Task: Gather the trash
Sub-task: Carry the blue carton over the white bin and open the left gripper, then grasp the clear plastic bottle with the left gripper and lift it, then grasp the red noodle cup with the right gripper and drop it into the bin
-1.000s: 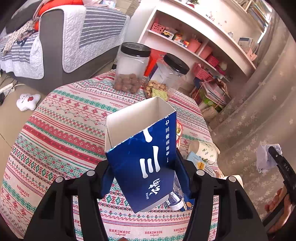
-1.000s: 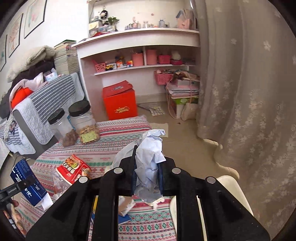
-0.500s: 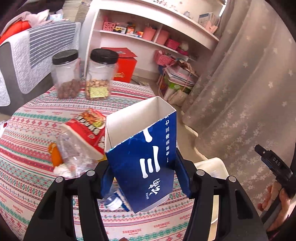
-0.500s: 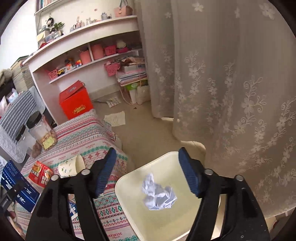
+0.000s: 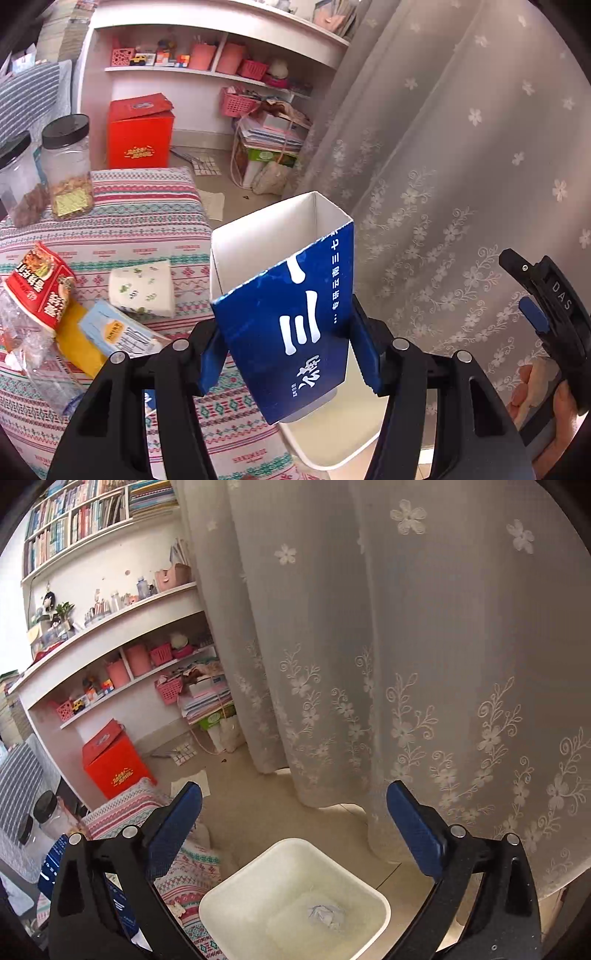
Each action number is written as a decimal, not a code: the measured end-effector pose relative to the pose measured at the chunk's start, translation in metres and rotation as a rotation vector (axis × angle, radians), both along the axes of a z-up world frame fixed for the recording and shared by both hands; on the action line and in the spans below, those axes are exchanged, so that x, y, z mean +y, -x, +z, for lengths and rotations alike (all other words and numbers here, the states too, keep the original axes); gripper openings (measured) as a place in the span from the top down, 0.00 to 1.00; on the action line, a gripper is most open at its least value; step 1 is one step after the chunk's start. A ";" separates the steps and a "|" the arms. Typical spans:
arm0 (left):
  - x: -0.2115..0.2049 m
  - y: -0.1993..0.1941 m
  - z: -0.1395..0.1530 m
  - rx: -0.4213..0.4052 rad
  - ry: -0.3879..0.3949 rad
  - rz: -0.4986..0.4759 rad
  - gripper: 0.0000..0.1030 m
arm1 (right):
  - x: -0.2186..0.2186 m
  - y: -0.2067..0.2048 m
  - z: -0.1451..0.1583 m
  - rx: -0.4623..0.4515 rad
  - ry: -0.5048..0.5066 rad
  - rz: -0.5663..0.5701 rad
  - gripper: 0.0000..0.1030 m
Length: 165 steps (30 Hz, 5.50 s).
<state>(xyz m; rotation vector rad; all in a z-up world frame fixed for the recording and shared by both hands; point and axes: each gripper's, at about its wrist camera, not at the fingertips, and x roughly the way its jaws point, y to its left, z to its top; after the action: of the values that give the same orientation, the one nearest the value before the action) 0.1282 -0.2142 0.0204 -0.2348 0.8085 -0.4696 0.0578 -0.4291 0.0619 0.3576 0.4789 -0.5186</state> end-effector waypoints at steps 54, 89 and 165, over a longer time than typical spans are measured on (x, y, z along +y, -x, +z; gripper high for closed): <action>0.213 -0.021 -0.042 0.139 -0.287 0.369 0.10 | 0.162 -0.086 -0.025 0.174 0.102 0.361 0.07; 0.328 -0.004 -0.069 0.413 0.259 0.389 0.56 | 0.279 -0.157 -0.112 0.402 -0.357 0.723 0.07; 0.243 0.022 0.012 -0.148 -0.131 0.313 0.56 | 0.157 -0.043 0.000 -0.072 0.263 0.414 0.71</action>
<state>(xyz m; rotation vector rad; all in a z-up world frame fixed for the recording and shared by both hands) 0.1066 0.0291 0.0324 -0.1978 0.6410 -0.1364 0.1011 -0.2721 0.0623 0.0201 0.3949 -0.1608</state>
